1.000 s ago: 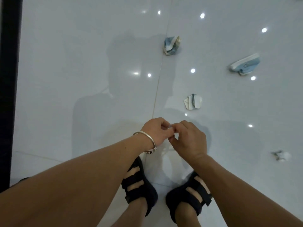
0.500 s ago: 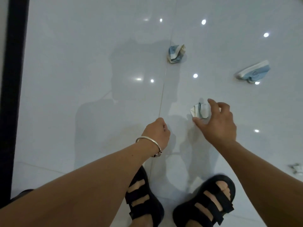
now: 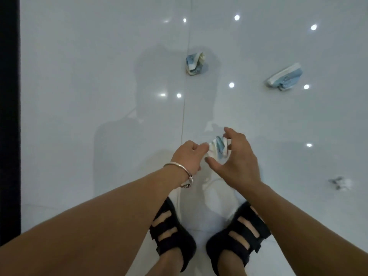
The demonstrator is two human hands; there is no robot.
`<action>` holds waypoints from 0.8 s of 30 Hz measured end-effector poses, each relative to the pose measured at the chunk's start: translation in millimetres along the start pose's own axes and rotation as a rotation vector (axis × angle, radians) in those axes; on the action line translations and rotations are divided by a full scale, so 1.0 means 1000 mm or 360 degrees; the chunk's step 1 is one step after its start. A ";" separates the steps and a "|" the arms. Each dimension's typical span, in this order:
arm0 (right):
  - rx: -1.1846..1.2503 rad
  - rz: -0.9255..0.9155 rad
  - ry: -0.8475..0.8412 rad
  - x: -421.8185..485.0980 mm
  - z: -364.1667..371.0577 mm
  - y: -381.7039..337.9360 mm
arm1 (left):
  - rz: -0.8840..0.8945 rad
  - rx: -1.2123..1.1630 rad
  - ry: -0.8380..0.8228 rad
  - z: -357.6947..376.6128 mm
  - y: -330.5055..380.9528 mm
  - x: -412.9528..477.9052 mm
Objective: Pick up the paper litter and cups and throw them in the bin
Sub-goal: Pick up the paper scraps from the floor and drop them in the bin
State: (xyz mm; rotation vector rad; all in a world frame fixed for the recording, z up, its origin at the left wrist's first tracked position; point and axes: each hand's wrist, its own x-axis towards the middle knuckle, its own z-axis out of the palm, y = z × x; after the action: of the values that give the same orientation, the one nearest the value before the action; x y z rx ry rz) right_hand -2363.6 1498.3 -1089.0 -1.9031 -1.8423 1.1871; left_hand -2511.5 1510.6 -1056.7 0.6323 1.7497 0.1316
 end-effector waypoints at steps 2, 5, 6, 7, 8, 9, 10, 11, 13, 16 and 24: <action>0.0032 -0.0117 -0.0002 -0.012 -0.024 -0.012 | 0.0034 -0.0039 -0.0105 0.009 0.026 -0.014; 0.0023 -0.0237 0.0099 -0.025 -0.059 -0.023 | 0.0150 0.0087 -0.0227 0.022 0.057 -0.034; 0.0010 -0.0252 0.0139 -0.029 -0.070 -0.024 | 0.0175 0.0101 -0.0252 0.026 0.064 -0.040; -0.0001 -0.0257 0.0172 -0.033 -0.079 -0.024 | 0.0200 0.0116 -0.0268 0.030 0.070 -0.045; -0.0008 -0.0254 0.0197 -0.038 -0.088 -0.023 | 0.0224 0.0145 -0.0283 0.035 0.076 -0.050; -0.0009 -0.0242 0.0214 -0.044 -0.095 -0.021 | 0.0242 0.0188 -0.0303 0.041 0.080 -0.055; -0.0005 -0.0216 0.0219 -0.050 -0.102 -0.017 | 0.0250 0.0234 -0.0330 0.048 0.084 -0.059; 0.0006 -0.0174 0.0212 -0.056 -0.107 -0.013 | 0.0253 0.0282 -0.0356 0.056 0.086 -0.064; 0.0059 -0.0053 0.0177 -0.069 -0.117 0.002 | 0.0245 0.0385 -0.0397 0.074 0.089 -0.070; 0.0183 0.0178 0.0096 -0.090 -0.126 0.040 | 0.0209 0.0528 -0.0417 0.103 0.089 -0.076; -0.0405 0.1029 0.0029 -0.117 -0.164 0.198 | 0.0148 0.0875 -0.0288 0.137 0.086 -0.040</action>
State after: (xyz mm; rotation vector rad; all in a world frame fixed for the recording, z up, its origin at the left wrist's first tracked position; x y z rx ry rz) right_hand -2094.6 1414.2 -1071.6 -2.7729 -1.4559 1.1193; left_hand -2349.7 1531.2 -1025.7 1.0877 1.5810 -0.3457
